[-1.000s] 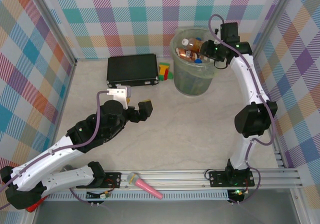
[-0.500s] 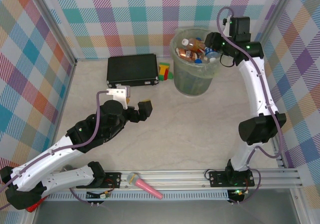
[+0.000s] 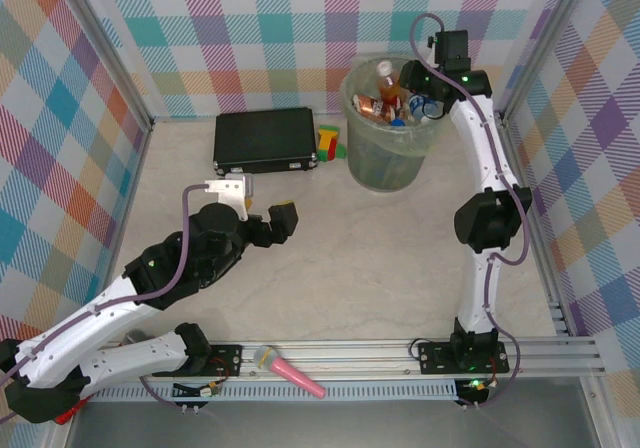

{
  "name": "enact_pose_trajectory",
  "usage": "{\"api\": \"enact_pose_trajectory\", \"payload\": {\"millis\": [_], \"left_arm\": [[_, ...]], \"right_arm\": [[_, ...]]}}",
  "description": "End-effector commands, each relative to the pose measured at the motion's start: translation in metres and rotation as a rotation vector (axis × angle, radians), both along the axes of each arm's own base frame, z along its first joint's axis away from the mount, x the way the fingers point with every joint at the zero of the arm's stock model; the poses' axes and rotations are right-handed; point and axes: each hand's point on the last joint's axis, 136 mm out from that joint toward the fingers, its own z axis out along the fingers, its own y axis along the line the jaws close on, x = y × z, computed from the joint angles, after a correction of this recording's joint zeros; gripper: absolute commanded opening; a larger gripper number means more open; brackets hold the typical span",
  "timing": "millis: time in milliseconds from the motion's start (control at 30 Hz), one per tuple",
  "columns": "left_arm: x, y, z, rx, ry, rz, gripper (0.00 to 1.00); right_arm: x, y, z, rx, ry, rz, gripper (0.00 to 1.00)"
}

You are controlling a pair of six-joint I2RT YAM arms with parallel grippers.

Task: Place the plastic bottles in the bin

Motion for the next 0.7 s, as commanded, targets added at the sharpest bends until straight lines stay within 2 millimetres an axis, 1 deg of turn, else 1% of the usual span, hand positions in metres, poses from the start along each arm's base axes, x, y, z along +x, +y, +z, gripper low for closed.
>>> {"api": "enact_pose_trajectory", "payload": {"millis": [0,67,133,267,333,433,500,567,633,667], "left_arm": [[0.001,0.012,0.001,0.008,-0.008,0.036,1.00],[0.001,0.011,0.001,0.010,-0.007,0.034,1.00],[0.001,0.009,0.001,0.010,-0.005,0.031,1.00],[0.003,0.007,0.000,0.002,-0.006,0.030,1.00],[0.003,0.007,-0.001,-0.001,-0.004,0.033,1.00],[0.004,0.008,-0.003,-0.003,0.000,0.042,1.00],[0.005,0.010,-0.006,0.004,0.001,0.054,1.00],[0.007,0.014,-0.010,0.028,0.000,0.082,1.00],[0.012,0.024,-0.017,0.077,-0.002,0.138,1.00],[0.013,0.029,-0.019,0.097,-0.003,0.164,1.00]], "right_arm": [[-0.008,-0.004,-0.004,0.010,0.050,-0.011,0.45],[-0.011,-0.002,0.002,0.016,0.037,-0.001,0.45],[-0.015,-0.002,0.018,0.022,0.005,0.001,0.45],[-0.030,-0.001,0.060,0.047,-0.083,0.016,0.46],[-0.041,0.001,0.082,0.057,-0.122,0.027,0.48],[-0.063,0.005,0.104,0.069,-0.151,0.048,0.54],[-0.080,0.007,0.112,0.087,-0.161,0.057,0.58],[-0.100,0.008,0.114,0.115,-0.175,0.071,0.64],[-0.120,0.007,0.110,0.142,-0.202,0.074,0.69],[-0.130,0.006,0.106,0.147,-0.213,0.075,0.69]]}}
